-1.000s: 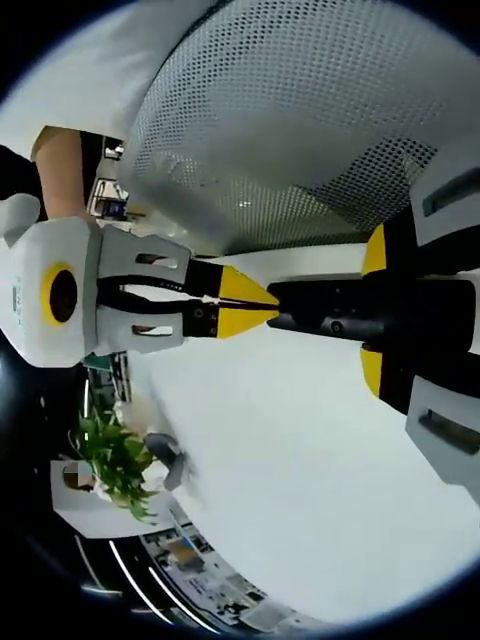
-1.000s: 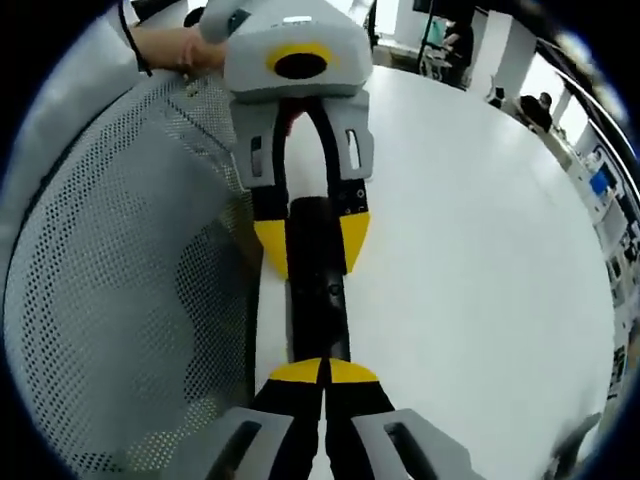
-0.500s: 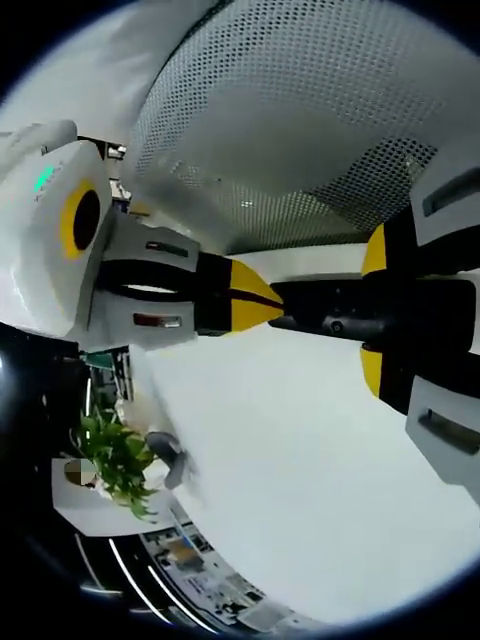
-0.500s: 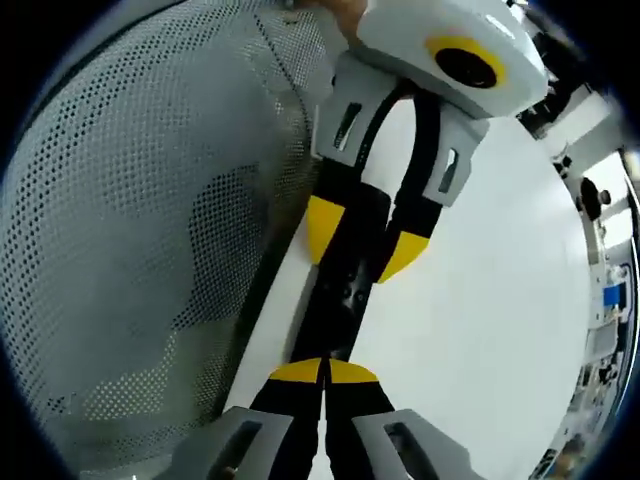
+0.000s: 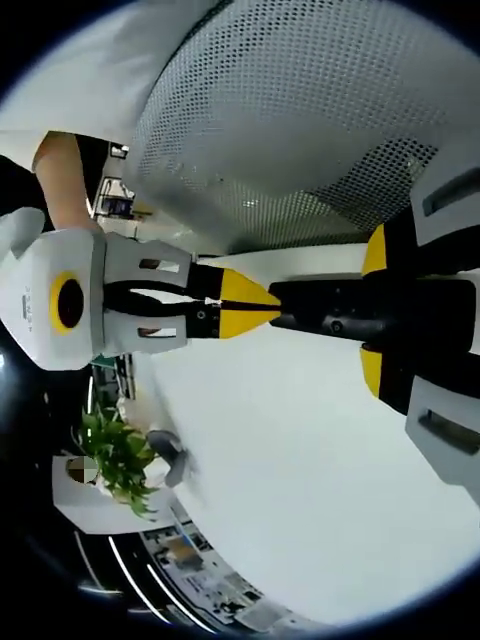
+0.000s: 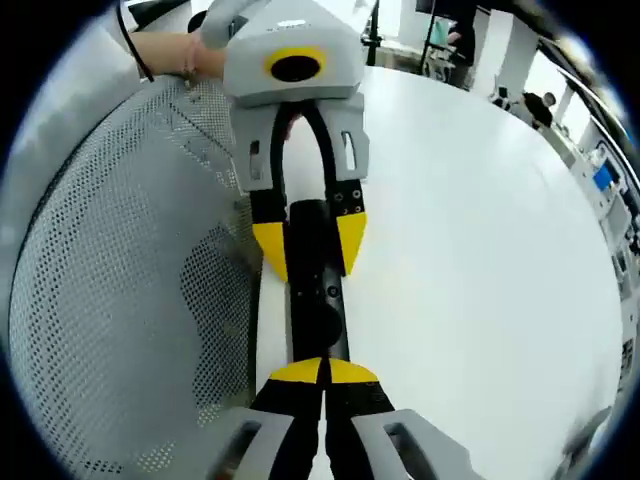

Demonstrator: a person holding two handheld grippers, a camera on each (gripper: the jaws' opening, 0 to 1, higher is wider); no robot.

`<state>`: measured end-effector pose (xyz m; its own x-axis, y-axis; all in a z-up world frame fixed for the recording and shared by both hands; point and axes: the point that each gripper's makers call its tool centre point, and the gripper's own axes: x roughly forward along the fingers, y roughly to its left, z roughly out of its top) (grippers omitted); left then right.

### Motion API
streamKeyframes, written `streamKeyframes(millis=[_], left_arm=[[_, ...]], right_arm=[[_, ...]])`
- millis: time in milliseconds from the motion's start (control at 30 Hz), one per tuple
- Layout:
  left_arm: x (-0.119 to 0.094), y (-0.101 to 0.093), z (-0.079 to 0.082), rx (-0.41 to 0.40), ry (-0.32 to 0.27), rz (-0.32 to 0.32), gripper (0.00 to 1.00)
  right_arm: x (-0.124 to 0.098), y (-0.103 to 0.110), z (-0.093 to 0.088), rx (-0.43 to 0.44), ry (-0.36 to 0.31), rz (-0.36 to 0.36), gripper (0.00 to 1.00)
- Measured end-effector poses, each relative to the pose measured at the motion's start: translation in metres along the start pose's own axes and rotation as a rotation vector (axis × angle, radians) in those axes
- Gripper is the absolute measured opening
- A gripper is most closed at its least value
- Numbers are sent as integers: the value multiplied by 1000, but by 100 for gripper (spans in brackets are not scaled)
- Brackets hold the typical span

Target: Press the specified remote control buttons in sequence, fully releasing each button before pressing the next.

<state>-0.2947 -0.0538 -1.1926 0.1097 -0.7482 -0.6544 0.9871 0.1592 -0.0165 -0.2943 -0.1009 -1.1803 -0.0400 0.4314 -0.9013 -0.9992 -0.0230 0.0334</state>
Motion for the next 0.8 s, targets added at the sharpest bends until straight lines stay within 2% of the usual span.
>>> streamKeyframes(millis=[167, 300, 467, 600, 667, 767, 800], left_arm=[[0, 0, 0, 1, -2, 0, 24], [-1, 0, 0, -1, -5, -1, 24], [-1, 0, -1, 0, -7, -3, 24], [-1, 0, -1, 6, -13, -5, 25], [-1, -1, -1, 11, -20, -7, 25], [-1, -1, -1, 14, -24, -11, 25], [-2, -1, -1, 12, -27, -12, 25]], right_arm=[[3, 3, 15, -9, -29, -7, 0], [11, 2, 10, -41, 14, -14, 0], [9, 1, 12, -44, 16, -23, 0], [10, 2, 11, -85, 31, -60, 0], [9, 2, 10, -110, 10, -70, 0], [8, 1, 12, 23, -56, -58, 0], [7, 0, 12, 39, -85, -52, 0]])
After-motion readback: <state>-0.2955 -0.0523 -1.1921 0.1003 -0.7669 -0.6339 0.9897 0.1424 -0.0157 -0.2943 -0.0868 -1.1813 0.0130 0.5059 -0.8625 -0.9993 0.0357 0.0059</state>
